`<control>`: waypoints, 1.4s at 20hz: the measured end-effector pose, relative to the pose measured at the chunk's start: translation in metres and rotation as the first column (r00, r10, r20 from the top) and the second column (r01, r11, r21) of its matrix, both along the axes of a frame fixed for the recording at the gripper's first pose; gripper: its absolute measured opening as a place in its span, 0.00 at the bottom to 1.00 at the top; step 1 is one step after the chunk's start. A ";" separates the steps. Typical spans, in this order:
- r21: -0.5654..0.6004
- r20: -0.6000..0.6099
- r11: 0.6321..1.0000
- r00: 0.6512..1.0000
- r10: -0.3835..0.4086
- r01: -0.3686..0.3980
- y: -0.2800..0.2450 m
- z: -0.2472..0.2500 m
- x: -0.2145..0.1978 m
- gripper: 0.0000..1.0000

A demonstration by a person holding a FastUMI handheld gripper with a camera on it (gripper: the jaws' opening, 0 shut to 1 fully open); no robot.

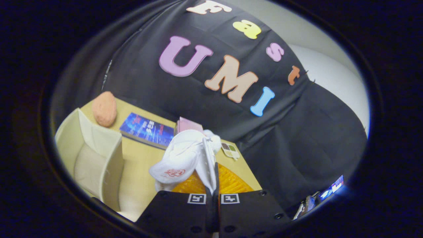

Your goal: Open the storage box then place both shoes into the box .Put the left shoe in first, then the right shoe, with the right side of both shoes facing outward in a uniform manner.

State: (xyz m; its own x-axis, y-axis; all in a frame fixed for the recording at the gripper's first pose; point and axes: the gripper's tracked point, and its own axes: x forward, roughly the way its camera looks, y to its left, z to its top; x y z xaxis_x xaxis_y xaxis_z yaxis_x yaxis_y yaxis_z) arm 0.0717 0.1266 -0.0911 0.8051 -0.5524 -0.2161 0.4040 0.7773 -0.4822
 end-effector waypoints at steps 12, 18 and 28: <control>0.364 0.028 0.927 0.995 0.091 -0.095 0.215 -0.041 0.026 0.02; 0.385 -0.086 0.922 0.993 0.083 -0.044 0.240 -0.095 0.021 0.03; 0.464 -0.357 0.886 0.919 0.165 0.022 0.256 -0.159 0.034 0.05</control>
State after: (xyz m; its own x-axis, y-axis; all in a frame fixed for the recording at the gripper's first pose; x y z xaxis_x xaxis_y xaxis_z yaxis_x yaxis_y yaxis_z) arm 0.1055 0.3828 -0.2503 0.6433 -0.2630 -0.7190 0.1989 0.9643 -0.1748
